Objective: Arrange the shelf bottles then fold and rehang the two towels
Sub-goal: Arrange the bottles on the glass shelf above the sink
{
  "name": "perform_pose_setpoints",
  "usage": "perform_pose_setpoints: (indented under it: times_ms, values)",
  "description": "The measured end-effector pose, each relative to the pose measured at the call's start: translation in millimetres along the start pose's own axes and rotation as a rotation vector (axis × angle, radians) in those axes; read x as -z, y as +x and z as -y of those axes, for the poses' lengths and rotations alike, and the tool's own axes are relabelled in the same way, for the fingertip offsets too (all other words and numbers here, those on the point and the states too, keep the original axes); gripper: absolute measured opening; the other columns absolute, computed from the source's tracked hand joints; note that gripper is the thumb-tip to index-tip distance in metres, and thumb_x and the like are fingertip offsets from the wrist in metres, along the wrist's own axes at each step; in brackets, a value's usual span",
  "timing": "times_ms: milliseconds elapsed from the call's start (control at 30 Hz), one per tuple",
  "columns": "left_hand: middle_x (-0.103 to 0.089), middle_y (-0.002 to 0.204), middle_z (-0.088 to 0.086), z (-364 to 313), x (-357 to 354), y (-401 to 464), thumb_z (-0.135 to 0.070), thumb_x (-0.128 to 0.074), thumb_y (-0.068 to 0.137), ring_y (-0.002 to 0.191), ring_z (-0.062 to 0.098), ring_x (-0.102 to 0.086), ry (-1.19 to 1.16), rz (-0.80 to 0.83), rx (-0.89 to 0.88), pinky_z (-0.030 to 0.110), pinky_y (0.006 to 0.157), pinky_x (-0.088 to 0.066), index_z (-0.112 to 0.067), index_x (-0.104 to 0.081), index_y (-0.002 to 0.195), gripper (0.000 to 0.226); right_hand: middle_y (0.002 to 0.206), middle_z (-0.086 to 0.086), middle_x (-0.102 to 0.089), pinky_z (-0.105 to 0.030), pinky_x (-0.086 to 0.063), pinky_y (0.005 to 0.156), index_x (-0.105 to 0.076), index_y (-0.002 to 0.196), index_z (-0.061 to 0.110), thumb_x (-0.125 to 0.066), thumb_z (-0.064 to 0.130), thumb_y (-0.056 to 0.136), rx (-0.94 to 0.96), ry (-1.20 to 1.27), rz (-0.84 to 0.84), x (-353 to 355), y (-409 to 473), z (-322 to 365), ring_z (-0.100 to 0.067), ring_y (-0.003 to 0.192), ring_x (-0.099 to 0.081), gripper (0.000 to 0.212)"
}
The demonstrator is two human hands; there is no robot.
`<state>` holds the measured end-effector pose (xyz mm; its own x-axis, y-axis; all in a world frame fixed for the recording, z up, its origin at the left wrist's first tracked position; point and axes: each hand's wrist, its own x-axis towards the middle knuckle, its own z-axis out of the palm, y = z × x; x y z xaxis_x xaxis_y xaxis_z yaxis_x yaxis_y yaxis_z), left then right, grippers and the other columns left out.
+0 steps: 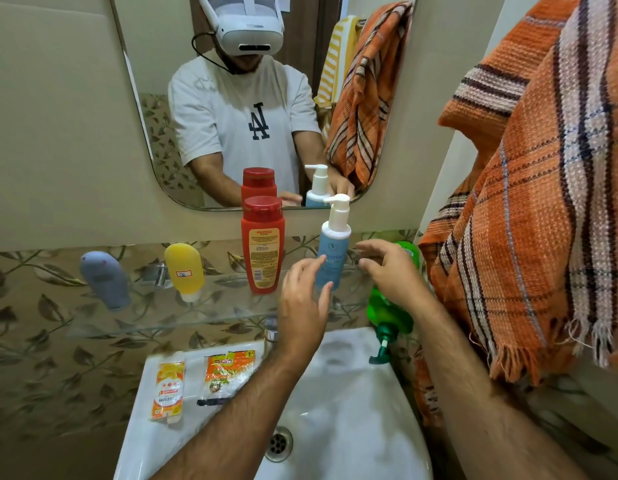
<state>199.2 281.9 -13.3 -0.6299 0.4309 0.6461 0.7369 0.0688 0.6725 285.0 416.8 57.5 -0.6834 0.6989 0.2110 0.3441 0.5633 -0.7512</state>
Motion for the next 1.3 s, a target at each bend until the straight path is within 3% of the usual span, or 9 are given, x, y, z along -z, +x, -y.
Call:
perform_pose_setpoints:
  times_ms: [200, 333, 467, 567, 700, 933, 1033, 1167, 1300]
  values:
    - [-0.067, 0.108, 0.003, -9.0, -14.3, 4.1, 0.004, -0.063, 0.086, 0.100, 0.013, -0.060, -0.031, 0.198, -0.200, 0.022, 0.090, -0.048, -0.011, -0.069, 0.114, 0.032, 0.121, -0.006, -0.068, -0.025, -0.041, 0.098, -0.070, 0.116, 0.012, -0.047, -0.010, 0.089, -0.019, -0.166, -0.070, 25.3, -12.0, -9.5, -0.020, 0.115, -0.060, 0.042]
    - [-0.065, 0.123, 0.002, -18.0, -23.0, 15.6, 0.003, -0.060, 0.086, 0.112, 0.018, -0.059, 0.087, 0.455, -0.221, 0.031, 0.093, -0.049, -0.016, -0.062, 0.129, 0.047, 0.136, -0.013, -0.057, -0.030, -0.041, 0.099, -0.066, 0.124, 0.016, -0.045, -0.014, 0.083, -0.085, -0.337, -0.081, 32.3, -20.1, -27.1, -0.030, 0.121, -0.054, 0.055]
    - [-0.061, 0.130, 0.001, -20.9, -29.7, 24.5, -0.002, -0.061, 0.085, 0.117, 0.024, -0.055, 0.285, 0.622, -0.269, 0.044, 0.092, -0.051, -0.024, -0.050, 0.141, 0.062, 0.152, -0.011, -0.037, -0.036, -0.036, 0.110, -0.046, 0.144, 0.021, -0.057, -0.008, 0.085, -0.078, -0.504, 0.080, 37.2, -26.5, -55.2, -0.032, 0.133, -0.047, 0.066]
    - [-0.058, 0.135, 0.000, -23.0, -36.8, 20.2, -0.013, -0.066, 0.087, 0.117, 0.026, -0.054, 0.361, 0.709, -0.267, 0.045, 0.092, -0.050, -0.026, -0.044, 0.145, 0.064, 0.165, -0.010, -0.011, -0.043, -0.026, 0.119, -0.021, 0.156, 0.028, -0.070, 0.010, 0.085, -0.104, -0.594, 0.233, 38.8, -35.5, -69.3, -0.032, 0.148, -0.025, 0.088]
    - [-0.057, 0.138, -0.003, -23.3, -41.2, 14.1, -0.021, -0.071, 0.087, 0.118, 0.023, -0.054, 0.332, 0.652, -0.273, 0.041, 0.093, -0.049, -0.026, -0.046, 0.145, 0.063, 0.166, -0.007, -0.005, -0.044, -0.020, 0.122, -0.013, 0.158, 0.031, -0.077, 0.015, 0.081, -0.083, -0.532, 0.231, 40.5, -44.2, -79.5, -0.026, 0.152, -0.012, 0.101]
    - [-0.065, 0.126, 0.000, -20.6, -39.9, 11.2, -0.015, -0.074, 0.084, 0.115, 0.020, -0.059, 0.036, 0.509, -0.189, 0.036, 0.098, -0.047, -0.018, -0.061, 0.134, 0.051, 0.160, -0.008, -0.027, -0.028, -0.020, 0.119, -0.038, 0.150, 0.023, -0.072, 0.001, 0.084, 0.059, -0.215, 0.181, 62.2, -43.3, -83.5, -0.016, 0.146, -0.027, 0.077]
    - [-0.067, 0.118, -0.001, -30.4, -38.9, 14.3, -0.012, -0.075, 0.083, 0.108, 0.014, -0.060, -0.096, 0.418, -0.134, 0.029, 0.096, -0.047, -0.018, -0.066, 0.128, 0.046, 0.153, -0.007, -0.038, -0.040, -0.028, 0.120, -0.044, 0.142, 0.022, -0.071, -0.003, 0.084, 0.115, 0.013, 0.145, 70.0, -40.2, -78.5, -0.015, 0.143, -0.032, 0.069]
    - [-0.068, 0.113, -0.004, -47.7, -39.8, 27.9, -0.013, -0.073, 0.084, 0.103, 0.008, -0.060, -0.239, 0.294, -0.047, 0.024, 0.093, -0.049, -0.018, -0.069, 0.124, 0.040, 0.140, -0.003, -0.051, -0.011, -0.040, 0.102, -0.045, 0.141, 0.012, -0.063, -0.002, 0.090, 0.114, 0.188, 0.076, 68.2, -35.2, -63.8, -0.012, 0.130, -0.047, 0.056]
    - [-0.065, 0.103, -0.012, -62.7, -47.3, 40.1, -0.027, -0.073, 0.086, 0.095, 0.004, -0.060, -0.326, 0.215, 0.067, 0.023, 0.085, -0.051, -0.023, -0.069, 0.120, 0.034, 0.112, 0.008, -0.059, -0.003, -0.044, 0.081, -0.047, 0.131, 0.008, -0.051, -0.006, 0.096, 0.092, 0.297, -0.015, 63.2, -27.9, -46.6, 0.019, 0.091, -0.060, 0.039]
